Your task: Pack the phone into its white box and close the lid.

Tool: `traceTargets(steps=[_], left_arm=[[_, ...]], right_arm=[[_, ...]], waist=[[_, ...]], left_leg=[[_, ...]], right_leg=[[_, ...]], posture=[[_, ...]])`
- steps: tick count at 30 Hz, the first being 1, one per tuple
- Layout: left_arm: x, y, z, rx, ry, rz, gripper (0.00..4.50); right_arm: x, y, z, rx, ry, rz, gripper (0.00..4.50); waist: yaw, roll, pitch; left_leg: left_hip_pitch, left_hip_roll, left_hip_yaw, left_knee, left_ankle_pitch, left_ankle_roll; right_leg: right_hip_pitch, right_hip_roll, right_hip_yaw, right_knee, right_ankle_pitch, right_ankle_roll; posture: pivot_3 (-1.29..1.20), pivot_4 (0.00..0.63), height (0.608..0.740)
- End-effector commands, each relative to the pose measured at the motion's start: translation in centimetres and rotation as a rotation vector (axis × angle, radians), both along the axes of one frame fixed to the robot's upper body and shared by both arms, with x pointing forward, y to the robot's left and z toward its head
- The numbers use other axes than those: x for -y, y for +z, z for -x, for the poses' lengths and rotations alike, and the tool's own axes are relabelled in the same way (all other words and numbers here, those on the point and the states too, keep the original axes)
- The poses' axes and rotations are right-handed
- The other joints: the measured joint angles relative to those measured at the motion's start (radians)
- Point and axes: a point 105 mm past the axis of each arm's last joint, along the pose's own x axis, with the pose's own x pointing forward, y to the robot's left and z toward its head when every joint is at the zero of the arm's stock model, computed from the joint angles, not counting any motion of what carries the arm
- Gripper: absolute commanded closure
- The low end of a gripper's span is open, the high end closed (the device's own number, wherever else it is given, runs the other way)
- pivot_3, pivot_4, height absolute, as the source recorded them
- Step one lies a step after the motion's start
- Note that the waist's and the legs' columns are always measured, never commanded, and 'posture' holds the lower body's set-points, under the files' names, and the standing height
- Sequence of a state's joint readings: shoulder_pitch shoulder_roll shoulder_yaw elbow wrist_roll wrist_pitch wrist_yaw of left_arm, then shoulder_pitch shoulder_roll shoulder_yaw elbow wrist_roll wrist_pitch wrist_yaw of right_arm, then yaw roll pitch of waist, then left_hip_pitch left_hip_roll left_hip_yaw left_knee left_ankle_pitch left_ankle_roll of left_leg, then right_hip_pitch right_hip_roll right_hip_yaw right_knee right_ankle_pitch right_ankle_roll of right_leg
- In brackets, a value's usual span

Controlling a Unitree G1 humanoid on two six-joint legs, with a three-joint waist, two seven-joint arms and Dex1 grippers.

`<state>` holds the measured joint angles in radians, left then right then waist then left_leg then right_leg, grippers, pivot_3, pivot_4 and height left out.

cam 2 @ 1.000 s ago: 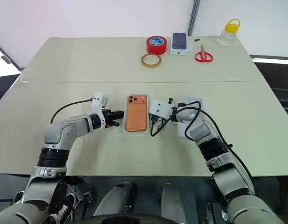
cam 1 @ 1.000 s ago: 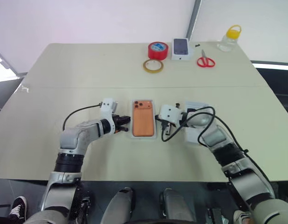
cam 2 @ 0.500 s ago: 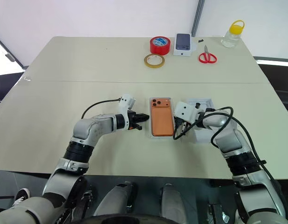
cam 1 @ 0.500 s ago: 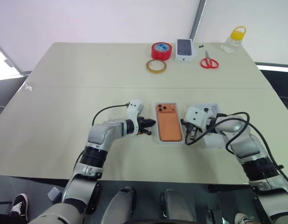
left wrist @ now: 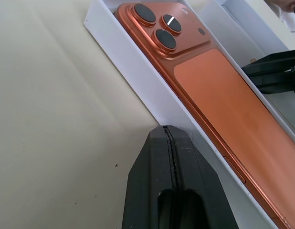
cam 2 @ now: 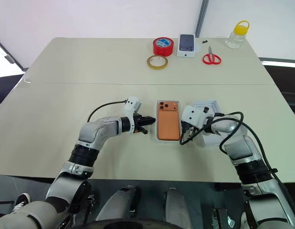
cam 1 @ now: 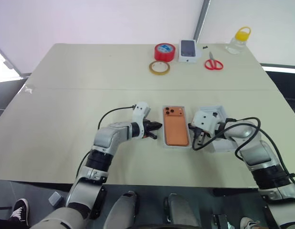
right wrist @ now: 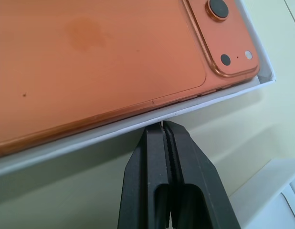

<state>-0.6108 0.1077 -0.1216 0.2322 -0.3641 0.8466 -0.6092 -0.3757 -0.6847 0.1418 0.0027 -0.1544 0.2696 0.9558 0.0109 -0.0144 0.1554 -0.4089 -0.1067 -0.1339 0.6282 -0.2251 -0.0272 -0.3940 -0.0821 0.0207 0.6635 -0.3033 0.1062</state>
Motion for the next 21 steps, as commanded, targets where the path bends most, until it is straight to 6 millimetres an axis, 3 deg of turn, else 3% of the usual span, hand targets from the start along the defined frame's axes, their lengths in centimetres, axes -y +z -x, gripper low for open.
traceTargets(steps=[1,11,16,21], left_arm=[[-0.2,1.1,0.0,0.045,-0.028,0.022,4.50],[-4.8,1.7,-0.9,0.107,0.047,-0.018,4.50],[-6.0,3.8,-1.7,0.193,0.109,0.029,4.50],[-7.5,5.0,-1.6,0.276,0.137,0.052,4.50]], right_arm=[[-1.1,0.7,0.6,0.016,0.073,-0.005,4.42],[0.6,2.4,-1.1,0.097,0.022,0.018,4.42],[2.4,1.5,-2.5,0.122,-0.052,0.064,4.42],[3.5,2.1,-2.7,0.146,-0.082,0.057,4.42]], waist=[[-0.002,0.000,0.000],[-0.016,0.000,0.000],[-0.021,0.000,0.001],[-0.022,0.000,0.001]], left_leg=[[0.000,0.000,0.000,0.000,0.000,0.000],[0.000,0.000,0.000,0.000,0.000,0.000],[0.000,0.000,0.000,0.000,0.000,0.000],[0.000,0.000,0.000,0.000,0.000,0.000]], right_leg=[[0.000,0.000,0.000,0.000,0.000,0.000],[-0.001,0.000,0.001,0.001,0.000,0.000],[-0.001,0.000,0.000,0.001,0.000,0.000],[-0.001,0.000,0.001,0.001,0.000,0.000]], posture=[[0.00,0.150,0.740],[0.00,0.150,0.740],[0.00,0.150,0.740],[0.00,0.150,0.740]])
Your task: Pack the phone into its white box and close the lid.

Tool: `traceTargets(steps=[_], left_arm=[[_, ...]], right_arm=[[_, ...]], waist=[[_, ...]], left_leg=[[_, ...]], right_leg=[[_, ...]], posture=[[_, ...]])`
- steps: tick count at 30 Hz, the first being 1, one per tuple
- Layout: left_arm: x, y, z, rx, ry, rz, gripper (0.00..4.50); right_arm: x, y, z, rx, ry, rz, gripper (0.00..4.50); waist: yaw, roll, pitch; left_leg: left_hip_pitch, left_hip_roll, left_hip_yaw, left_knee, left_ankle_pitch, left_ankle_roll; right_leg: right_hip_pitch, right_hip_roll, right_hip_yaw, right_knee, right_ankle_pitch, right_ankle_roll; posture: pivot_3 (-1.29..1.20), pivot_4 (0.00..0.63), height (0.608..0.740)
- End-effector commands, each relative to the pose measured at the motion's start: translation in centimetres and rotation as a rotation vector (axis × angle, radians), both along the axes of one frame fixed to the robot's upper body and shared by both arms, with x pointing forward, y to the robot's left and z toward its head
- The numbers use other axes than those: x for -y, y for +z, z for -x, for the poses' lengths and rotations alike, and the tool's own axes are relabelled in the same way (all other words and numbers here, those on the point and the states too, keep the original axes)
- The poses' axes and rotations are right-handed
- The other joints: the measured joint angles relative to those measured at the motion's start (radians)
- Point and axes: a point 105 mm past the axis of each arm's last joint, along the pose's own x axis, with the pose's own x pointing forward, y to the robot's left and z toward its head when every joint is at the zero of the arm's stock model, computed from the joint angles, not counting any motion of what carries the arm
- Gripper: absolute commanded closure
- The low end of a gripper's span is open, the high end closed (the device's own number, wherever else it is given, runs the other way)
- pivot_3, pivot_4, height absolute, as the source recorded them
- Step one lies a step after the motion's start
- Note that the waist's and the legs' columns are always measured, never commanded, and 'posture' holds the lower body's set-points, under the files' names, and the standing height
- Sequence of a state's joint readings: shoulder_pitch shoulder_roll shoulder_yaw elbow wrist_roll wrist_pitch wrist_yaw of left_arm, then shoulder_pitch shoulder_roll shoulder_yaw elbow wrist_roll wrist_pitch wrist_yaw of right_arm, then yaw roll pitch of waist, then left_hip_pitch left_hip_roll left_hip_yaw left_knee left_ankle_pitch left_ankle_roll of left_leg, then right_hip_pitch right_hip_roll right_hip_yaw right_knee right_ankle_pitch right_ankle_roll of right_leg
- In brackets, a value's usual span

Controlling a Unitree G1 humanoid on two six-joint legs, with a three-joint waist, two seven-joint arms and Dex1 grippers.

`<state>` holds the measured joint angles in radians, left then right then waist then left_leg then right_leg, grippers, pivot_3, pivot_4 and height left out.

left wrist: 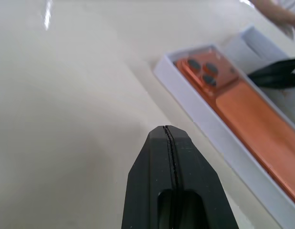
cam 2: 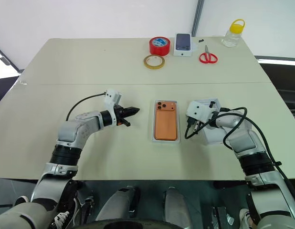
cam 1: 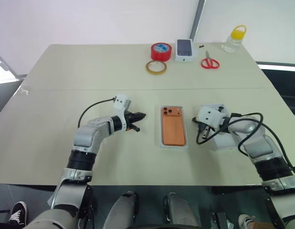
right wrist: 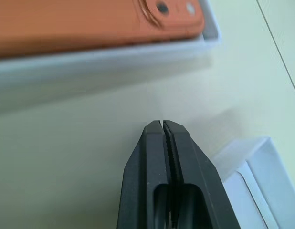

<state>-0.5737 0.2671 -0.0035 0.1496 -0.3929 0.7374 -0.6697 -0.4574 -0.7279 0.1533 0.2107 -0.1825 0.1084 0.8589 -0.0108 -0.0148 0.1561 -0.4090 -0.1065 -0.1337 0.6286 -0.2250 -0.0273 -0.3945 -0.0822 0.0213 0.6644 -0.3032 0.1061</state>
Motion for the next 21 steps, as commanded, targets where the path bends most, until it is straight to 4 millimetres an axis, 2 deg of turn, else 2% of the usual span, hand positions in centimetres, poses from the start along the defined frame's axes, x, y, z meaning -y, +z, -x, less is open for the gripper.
traceTargets(steps=[1,2,4,6,8,11,12,14,17,21], left_arm=[[-1.4,2.1,0.1,0.100,0.021,0.043,4.50],[-2.0,2.4,0.1,0.101,0.030,0.059,4.50],[-2.8,2.9,0.3,0.117,0.034,0.077,3.94],[-3.4,3.2,0.7,0.133,0.015,0.076,3.11],[-4.1,3.5,1.3,0.162,-0.006,0.062,2.09],[-5.2,3.6,2.4,0.219,-0.036,0.012,0.50],[-5.8,3.6,3.3,0.229,-0.057,0.004,0.01],[-7.1,4.1,5.2,0.289,-0.086,-0.011,0.00],[-8.3,4.7,6.6,0.369,-0.083,-0.031,0.00],[-9.0,4.7,7.4,0.451,-0.092,-0.089,0.00]], right_arm=[[0.2,2.2,-0.2,0.049,-0.009,-0.059,4.42],[-0.4,3.0,-0.1,0.046,-0.008,-0.132,4.42],[-1.2,3.7,0.4,-0.008,-0.007,-0.258,4.50],[-1.6,3.4,1.7,-0.089,0.024,-0.289,3.96],[-1.1,3.8,2.1,-0.091,-0.004,-0.307,3.16],[-0.1,4.8,2.1,-0.058,-0.075,-0.357,1.59],[-0.1,5.1,2.2,-0.042,-0.102,-0.384,1.07],[-0.1,5.5,2.5,0.018,-0.154,-0.399,0.05],[0.7,5.1,2.9,0.063,-0.252,-0.391,0.05],[2.0,4.0,3.6,0.005,-0.377,-0.397,0.05]], waist=[[0.000,0.000,0.000],[-0.001,0.000,0.000],[-0.004,0.000,0.000],[-0.003,0.000,0.000],[-0.002,0.000,0.000],[-0.001,0.000,0.001],[-0.002,0.001,0.001],[-0.005,0.001,0.001],[0.000,0.001,0.001],[0.008,0.002,0.002]], left_leg=[[0.000,0.000,0.000,0.000,0.000,0.000],[0.000,0.000,0.000,0.000,0.000,0.000],[0.000,0.000,0.000,0.000,0.000,0.000],[0.000,0.001,0.000,0.000,0.000,0.000],[0.000,0.001,0.000,0.000,0.000,0.000],[0.000,0.000,0.000,0.000,0.000,0.001],[0.000,0.000,0.000,0.000,-0.001,0.001],[0.000,0.001,0.000,-0.002,-0.003,0.004],[0.000,0.001,0.000,-0.003,-0.003,0.004],[0.000,0.001,0.000,-0.003,-0.004,0.006]], right_leg=[[0.000,0.000,0.000,0.000,0.000,0.000],[0.000,0.000,0.000,0.000,0.000,0.000],[-0.001,0.000,0.000,0.001,0.000,0.000],[-0.001,0.001,0.000,0.001,0.000,0.000],[0.000,0.000,0.000,0.000,0.000,0.000],[0.000,0.000,0.001,0.000,0.000,0.000],[0.000,0.000,0.001,0.000,0.000,0.000],[-0.001,0.000,0.001,0.000,0.000,0.000],[-0.003,0.000,0.002,0.000,0.000,-0.001],[-0.002,-0.001,0.001,0.000,0.000,-0.002]], posture=[[0.00,0.150,0.740],[0.00,0.150,0.740],[0.00,0.150,0.740],[0.00,0.150,0.740],[0.00,0.150,0.740],[0.00,0.150,0.740],[0.00,0.150,0.740],[0.00,0.150,0.740],[0.00,0.150,0.740],[0.00,0.150,0.740]])
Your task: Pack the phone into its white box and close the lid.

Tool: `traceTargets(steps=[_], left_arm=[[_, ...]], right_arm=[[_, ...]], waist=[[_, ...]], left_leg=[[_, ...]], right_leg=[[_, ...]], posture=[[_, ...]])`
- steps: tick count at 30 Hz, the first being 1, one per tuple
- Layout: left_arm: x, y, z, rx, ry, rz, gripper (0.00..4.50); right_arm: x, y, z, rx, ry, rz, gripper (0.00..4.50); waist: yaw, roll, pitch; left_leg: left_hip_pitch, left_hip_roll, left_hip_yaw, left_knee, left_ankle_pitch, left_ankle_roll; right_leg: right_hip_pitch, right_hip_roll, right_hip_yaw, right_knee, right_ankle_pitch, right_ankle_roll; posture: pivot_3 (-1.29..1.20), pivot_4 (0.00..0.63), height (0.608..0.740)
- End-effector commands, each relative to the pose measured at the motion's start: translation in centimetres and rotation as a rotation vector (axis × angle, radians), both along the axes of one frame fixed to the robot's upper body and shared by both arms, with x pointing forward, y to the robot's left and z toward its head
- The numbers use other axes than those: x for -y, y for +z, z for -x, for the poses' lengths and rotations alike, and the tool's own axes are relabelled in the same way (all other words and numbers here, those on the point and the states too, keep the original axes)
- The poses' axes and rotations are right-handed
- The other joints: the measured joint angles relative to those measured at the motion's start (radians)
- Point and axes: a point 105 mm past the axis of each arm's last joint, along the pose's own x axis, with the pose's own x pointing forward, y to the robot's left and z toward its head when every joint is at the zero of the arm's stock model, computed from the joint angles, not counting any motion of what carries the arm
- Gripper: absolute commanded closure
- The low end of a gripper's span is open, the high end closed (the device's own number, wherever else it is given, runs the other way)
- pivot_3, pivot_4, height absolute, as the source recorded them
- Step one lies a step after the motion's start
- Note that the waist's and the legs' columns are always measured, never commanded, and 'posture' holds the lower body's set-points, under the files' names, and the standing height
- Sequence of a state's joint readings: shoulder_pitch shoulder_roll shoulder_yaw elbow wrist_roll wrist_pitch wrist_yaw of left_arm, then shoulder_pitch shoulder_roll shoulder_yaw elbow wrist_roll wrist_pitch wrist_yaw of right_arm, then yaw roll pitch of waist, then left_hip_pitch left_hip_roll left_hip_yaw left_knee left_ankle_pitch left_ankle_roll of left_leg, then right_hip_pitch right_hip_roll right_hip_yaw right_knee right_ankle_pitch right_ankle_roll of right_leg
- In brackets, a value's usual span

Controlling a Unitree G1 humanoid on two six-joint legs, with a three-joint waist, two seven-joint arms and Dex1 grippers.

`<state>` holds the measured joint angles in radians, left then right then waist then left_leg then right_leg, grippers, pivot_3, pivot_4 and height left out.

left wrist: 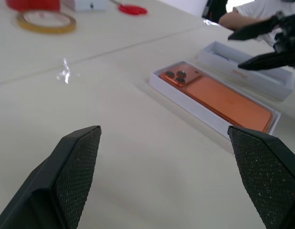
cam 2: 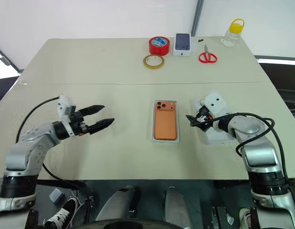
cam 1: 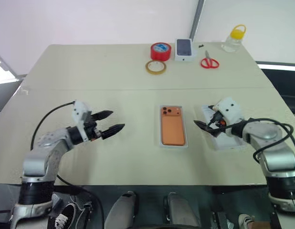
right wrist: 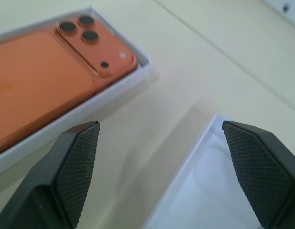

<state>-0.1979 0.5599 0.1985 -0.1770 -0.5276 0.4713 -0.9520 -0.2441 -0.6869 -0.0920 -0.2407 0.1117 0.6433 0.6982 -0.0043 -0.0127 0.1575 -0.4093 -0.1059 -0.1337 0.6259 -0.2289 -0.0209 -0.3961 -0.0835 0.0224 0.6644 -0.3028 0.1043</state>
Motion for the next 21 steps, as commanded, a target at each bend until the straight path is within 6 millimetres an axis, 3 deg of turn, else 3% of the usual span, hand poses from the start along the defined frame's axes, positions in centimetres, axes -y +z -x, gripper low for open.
traceTargets(steps=[1,5,9,21], left_arm=[[-0.3,1.8,0.5,0.165,-0.029,-0.066,0.00],[-0.6,2.2,0.4,0.227,-0.066,-0.116,0.00],[-0.3,2.2,0.3,0.256,-0.106,-0.150,0.00],[1.9,1.2,1.5,0.259,-0.210,-0.131,0.00]], right_arm=[[1.0,0.9,0.4,-0.017,-0.091,-0.001,0.05],[1.3,0.3,0.9,-0.144,-0.145,0.016,0.05],[0.3,-0.1,1.8,-0.292,-0.142,0.065,0.05],[1.2,0.8,1.7,-0.532,-0.315,-0.095,0.05]], waist=[[0.002,0.000,0.000],[0.007,0.001,0.001],[0.003,0.003,0.002],[-0.006,0.003,0.002]], left_leg=[[0.000,0.000,0.000,0.000,0.000,0.001],[0.000,0.000,0.001,-0.001,-0.001,0.001],[0.000,0.000,0.001,-0.001,-0.001,0.001],[-0.001,0.000,0.001,-0.001,-0.001,0.002]], right_leg=[[0.000,0.000,0.000,0.000,0.000,0.000],[-0.001,0.000,0.000,-0.001,0.000,0.000],[-0.001,0.000,0.000,-0.001,0.000,0.000],[-0.001,0.000,0.000,-0.001,0.000,0.000]], posture=[[0.00,0.150,0.740],[0.00,0.150,0.740],[0.00,0.150,0.740],[0.00,0.150,0.740]])
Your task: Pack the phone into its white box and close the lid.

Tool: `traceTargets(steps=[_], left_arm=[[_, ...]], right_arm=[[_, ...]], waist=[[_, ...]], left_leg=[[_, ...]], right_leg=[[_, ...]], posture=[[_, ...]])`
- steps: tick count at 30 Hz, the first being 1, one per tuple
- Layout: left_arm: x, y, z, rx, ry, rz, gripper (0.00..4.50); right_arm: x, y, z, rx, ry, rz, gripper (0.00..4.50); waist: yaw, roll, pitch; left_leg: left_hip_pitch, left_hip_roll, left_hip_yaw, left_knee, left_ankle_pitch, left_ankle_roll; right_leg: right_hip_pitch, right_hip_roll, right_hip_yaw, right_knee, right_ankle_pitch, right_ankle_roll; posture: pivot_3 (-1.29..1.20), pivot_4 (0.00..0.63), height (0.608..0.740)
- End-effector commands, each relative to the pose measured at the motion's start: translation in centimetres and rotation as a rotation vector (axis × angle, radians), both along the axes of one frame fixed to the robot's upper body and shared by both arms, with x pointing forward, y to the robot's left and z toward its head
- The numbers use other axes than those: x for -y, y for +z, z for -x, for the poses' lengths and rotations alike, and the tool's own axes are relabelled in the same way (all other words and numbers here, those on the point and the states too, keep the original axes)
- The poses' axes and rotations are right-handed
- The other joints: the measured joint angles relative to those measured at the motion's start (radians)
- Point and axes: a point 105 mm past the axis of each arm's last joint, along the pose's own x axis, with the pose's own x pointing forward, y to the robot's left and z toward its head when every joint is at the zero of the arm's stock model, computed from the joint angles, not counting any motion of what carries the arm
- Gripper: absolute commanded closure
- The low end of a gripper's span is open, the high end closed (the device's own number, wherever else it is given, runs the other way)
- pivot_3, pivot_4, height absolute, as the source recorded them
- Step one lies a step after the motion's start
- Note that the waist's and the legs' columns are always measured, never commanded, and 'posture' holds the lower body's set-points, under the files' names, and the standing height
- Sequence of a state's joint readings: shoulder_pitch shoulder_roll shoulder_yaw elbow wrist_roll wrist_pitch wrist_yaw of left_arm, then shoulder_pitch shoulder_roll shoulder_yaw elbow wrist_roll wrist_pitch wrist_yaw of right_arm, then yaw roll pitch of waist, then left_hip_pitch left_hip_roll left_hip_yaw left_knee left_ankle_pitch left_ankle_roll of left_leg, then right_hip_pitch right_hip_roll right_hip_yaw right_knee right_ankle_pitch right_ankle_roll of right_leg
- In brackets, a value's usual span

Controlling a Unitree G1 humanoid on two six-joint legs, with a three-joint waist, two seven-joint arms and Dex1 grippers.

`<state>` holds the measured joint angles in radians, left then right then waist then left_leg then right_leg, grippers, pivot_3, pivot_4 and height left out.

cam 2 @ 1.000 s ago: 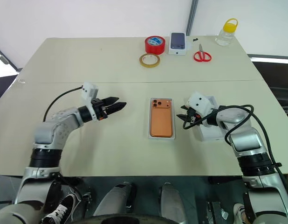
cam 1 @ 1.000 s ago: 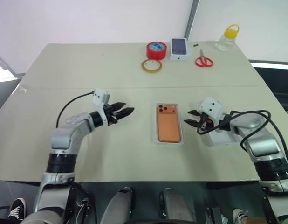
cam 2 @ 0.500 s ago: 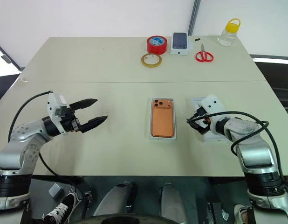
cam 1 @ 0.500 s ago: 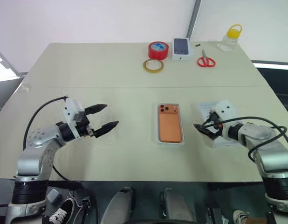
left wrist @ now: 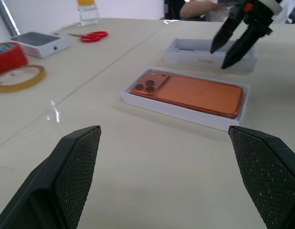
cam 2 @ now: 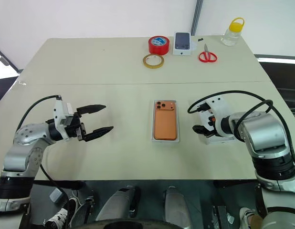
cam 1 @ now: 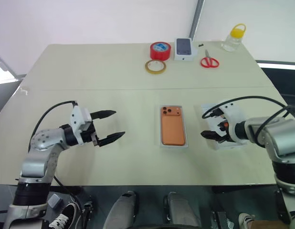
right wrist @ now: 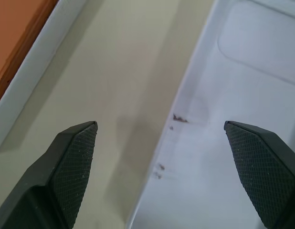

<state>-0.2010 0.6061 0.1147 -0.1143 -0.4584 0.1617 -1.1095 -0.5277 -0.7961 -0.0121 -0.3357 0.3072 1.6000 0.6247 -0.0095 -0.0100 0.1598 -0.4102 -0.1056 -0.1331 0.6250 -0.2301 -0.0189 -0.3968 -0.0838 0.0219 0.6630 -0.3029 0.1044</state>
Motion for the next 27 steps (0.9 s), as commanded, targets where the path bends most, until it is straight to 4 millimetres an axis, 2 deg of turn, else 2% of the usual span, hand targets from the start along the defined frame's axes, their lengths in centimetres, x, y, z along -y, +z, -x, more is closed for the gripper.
traceTargets(steps=[1,3,16,27], left_arm=[[0.9,1.0,0.3,0.056,-0.032,0.008,0.00],[1.2,1.0,0.3,0.057,-0.034,0.015,0.00],[1.9,0.7,0.5,0.055,0.000,0.056,0.00],[2.5,0.4,0.8,0.052,0.035,0.079,0.00]], right_arm=[[0.8,0.7,-0.6,0.001,-0.056,-0.033,0.05],[1.1,0.5,-0.9,-0.012,-0.083,-0.038,0.05],[-1.0,1.2,-2.6,-0.013,-0.065,-0.001,0.05],[-0.9,0.5,-2.1,-0.051,-0.089,0.033,0.05]], waist=[[-0.001,0.000,0.000],[-0.001,0.000,0.000],[-0.003,0.001,0.001],[-0.003,0.001,0.001]], left_leg=[[0.000,0.000,0.000,0.000,0.000,0.000],[0.000,0.000,0.000,0.000,0.000,0.000],[0.000,0.000,0.000,0.000,0.000,0.000],[0.000,0.000,0.000,0.000,0.000,0.000]], right_leg=[[0.000,0.000,0.000,0.000,0.000,0.000],[0.000,0.000,0.000,0.000,0.000,0.000],[0.000,0.000,0.000,0.000,0.000,0.000],[0.000,0.000,0.000,0.000,0.000,0.000]], posture=[[0.00,0.150,0.740],[0.00,0.150,0.740],[0.00,0.150,0.740],[0.00,0.150,0.740]])
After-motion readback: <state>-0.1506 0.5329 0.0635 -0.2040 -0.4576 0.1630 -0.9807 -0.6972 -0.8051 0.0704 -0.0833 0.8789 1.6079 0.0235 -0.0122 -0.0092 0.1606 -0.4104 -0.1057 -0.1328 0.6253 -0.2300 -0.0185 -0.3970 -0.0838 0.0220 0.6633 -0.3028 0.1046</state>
